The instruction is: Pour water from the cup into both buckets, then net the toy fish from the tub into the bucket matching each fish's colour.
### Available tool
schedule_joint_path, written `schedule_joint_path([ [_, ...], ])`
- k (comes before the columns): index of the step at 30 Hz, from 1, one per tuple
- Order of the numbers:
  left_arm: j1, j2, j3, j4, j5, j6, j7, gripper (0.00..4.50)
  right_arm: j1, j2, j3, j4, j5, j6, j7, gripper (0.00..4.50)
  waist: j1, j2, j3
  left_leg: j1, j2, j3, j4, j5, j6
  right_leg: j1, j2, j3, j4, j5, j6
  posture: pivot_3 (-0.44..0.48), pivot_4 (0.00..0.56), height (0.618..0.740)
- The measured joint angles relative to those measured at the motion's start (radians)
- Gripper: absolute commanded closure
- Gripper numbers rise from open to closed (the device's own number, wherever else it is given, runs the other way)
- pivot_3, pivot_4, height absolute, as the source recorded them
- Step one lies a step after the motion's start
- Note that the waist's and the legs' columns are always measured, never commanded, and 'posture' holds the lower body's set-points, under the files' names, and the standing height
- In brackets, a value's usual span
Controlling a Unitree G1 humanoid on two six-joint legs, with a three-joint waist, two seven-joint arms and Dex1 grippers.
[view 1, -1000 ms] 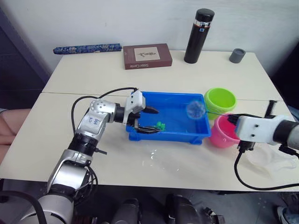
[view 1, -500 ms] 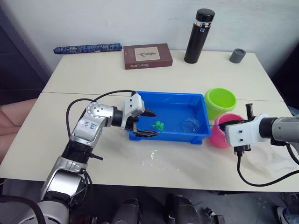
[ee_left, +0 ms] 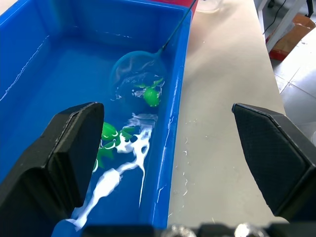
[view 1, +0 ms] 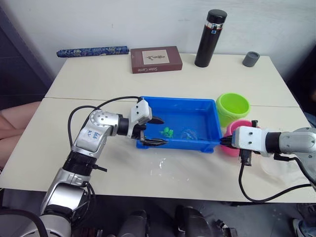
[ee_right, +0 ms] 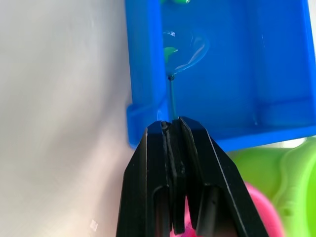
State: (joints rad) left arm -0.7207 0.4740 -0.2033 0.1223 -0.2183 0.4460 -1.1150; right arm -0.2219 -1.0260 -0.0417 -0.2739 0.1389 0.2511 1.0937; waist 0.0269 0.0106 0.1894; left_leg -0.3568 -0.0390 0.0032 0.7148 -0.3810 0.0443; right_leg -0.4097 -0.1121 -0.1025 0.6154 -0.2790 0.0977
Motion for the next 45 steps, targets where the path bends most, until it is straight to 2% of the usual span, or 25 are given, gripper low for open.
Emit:
schedule_joint_path([
  [7, 0.002, 0.007, 0.001, 0.000, -0.008, -0.004, 0.001, 0.02, 0.041, 0.070, -0.079, -0.041, 0.145, 0.233, -0.056, 4.50, 0.000, 0.000, 0.000, 0.000, 0.000, 0.000, 0.000, 0.000, 0.000, 0.000, 0.000, 0.000, 0.000, 0.000, 0.000, 0.000, 0.150, 0.740],
  [17, 0.002, 0.008, 0.001, 0.007, -0.010, -0.013, 0.001, 0.02, 0.054, 0.123, -0.126, -0.081, 0.283, 0.422, -0.126, 4.50, 0.000, 0.000, 0.000, 0.000, 0.000, 0.000, 0.000, 0.000, 0.000, 0.000, 0.000, 0.000, 0.000, 0.000, 0.000, 0.000, 0.150, 0.740],
  [25, 0.002, 0.015, 0.001, 0.008, -0.010, -0.013, 0.001, 0.02, 0.057, 0.057, -0.047, -0.066, 0.107, 0.205, -0.144, 4.50, -0.001, 0.000, 0.000, 0.000, -0.001, 0.000, 0.000, 0.000, 0.000, 0.000, 0.000, 0.000, 0.001, 0.000, 0.000, 0.000, 0.150, 0.740],
  [33, 0.003, 0.047, 0.006, 0.010, -0.009, -0.014, 0.001, 0.02, -0.019, 0.025, 0.065, -0.029, -0.076, 0.007, -0.147, 4.50, -0.004, 0.000, 0.000, 0.000, -0.001, 0.000, 0.000, 0.000, 0.000, -0.001, 0.000, 0.000, 0.001, 0.000, 0.000, 0.000, 0.150, 0.740],
  [45, 0.007, 0.080, 0.025, 0.012, -0.009, -0.022, 0.016, 0.02, -0.068, 0.138, 0.134, -0.012, -0.078, 0.061, -0.146, 4.50, -0.002, 0.000, 0.000, 0.000, -0.001, 0.000, 0.000, 0.000, 0.000, 0.000, 0.000, 0.000, 0.000, 0.000, 0.000, 0.000, 0.150, 0.740],
])
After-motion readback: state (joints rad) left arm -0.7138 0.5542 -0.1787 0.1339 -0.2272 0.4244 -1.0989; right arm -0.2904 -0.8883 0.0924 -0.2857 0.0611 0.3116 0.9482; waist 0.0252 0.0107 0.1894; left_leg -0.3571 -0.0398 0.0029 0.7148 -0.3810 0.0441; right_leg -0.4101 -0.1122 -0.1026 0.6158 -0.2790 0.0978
